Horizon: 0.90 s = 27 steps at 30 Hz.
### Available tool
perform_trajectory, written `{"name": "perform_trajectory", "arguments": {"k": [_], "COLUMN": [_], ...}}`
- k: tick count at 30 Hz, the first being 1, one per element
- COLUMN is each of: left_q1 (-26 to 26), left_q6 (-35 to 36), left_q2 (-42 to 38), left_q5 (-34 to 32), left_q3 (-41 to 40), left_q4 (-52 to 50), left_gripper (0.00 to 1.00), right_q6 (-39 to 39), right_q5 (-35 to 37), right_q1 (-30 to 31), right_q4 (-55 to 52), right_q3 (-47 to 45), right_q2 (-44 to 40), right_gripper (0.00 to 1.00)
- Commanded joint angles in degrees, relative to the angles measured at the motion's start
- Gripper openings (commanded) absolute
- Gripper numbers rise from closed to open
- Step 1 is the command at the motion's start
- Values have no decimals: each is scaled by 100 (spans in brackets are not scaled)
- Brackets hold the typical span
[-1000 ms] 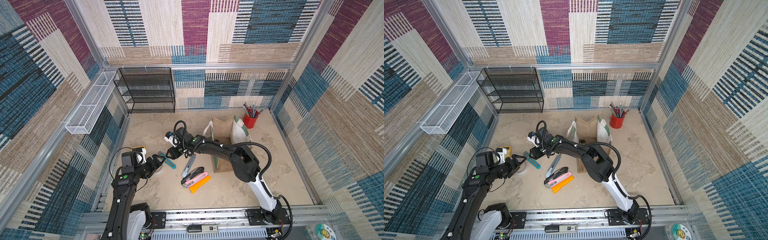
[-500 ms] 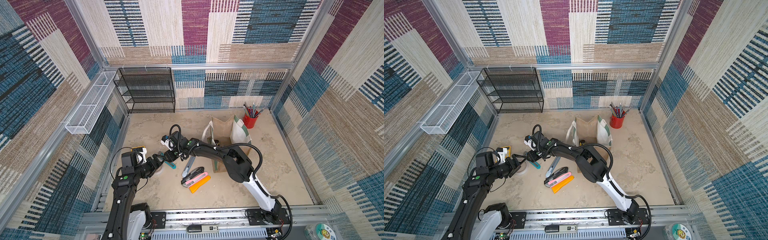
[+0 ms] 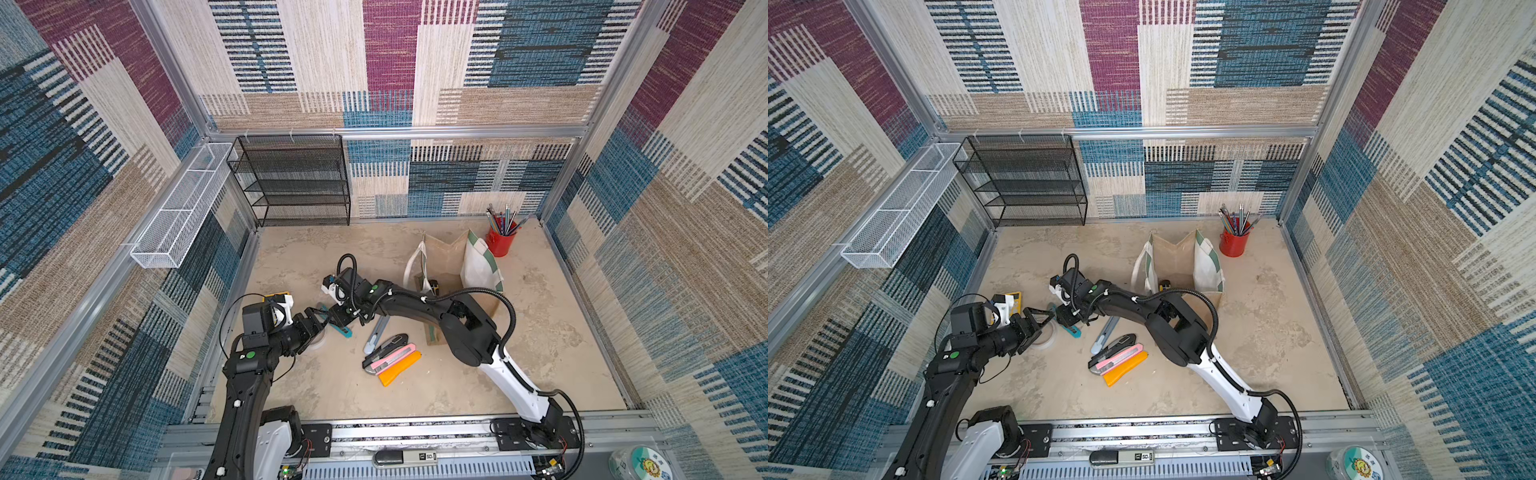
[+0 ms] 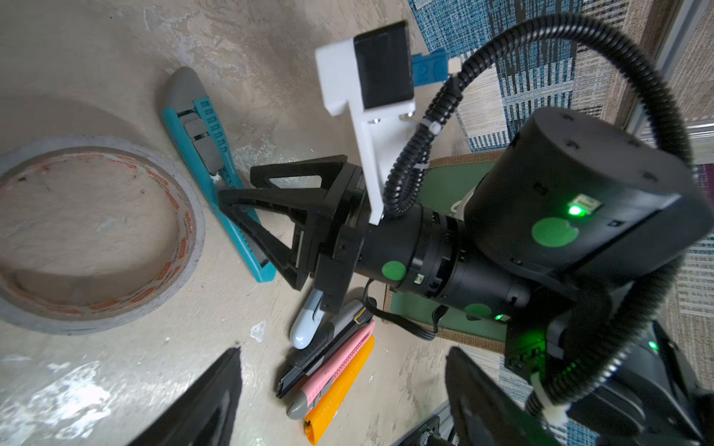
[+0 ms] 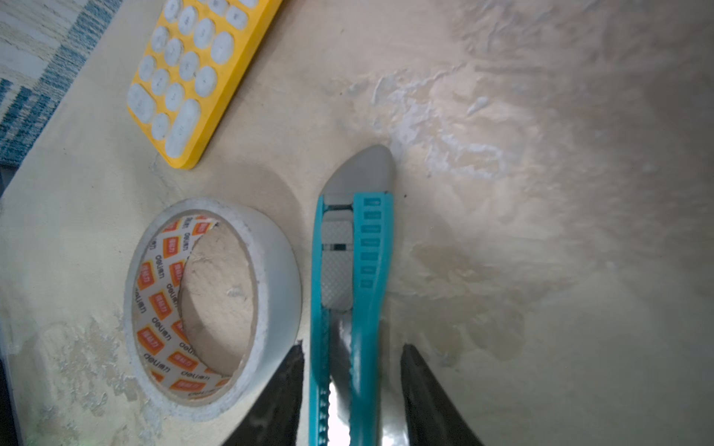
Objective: Place the art knife into the pouch
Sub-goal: Pick up the utility knife at the center of the board.
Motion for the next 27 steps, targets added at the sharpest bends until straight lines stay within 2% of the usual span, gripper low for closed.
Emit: {"name": "perform_trajectory", "arguments": {"k": [1, 7, 17, 27], "left_q1": [10, 5, 10, 10], "left_q6": [120, 106, 106, 63], "left_q2": [-17, 18, 62, 124], "left_q5": [-14, -25, -11, 59], "left_q3": [62, 62, 48, 27], "left_q4": [-51, -43, 5, 108], "left_gripper": [84, 84, 84, 84], "right_q6": [-55, -4, -69, -167], "right_q5": [322, 1033, 1887, 2039], "right_q1": [32, 41, 41, 30], "right_q4": [-79, -148, -299, -295], "right_q3": [-5, -189, -401, -849], "right_q2": [47, -5, -36, -266], "right_gripper": [43, 37, 36, 41]}}
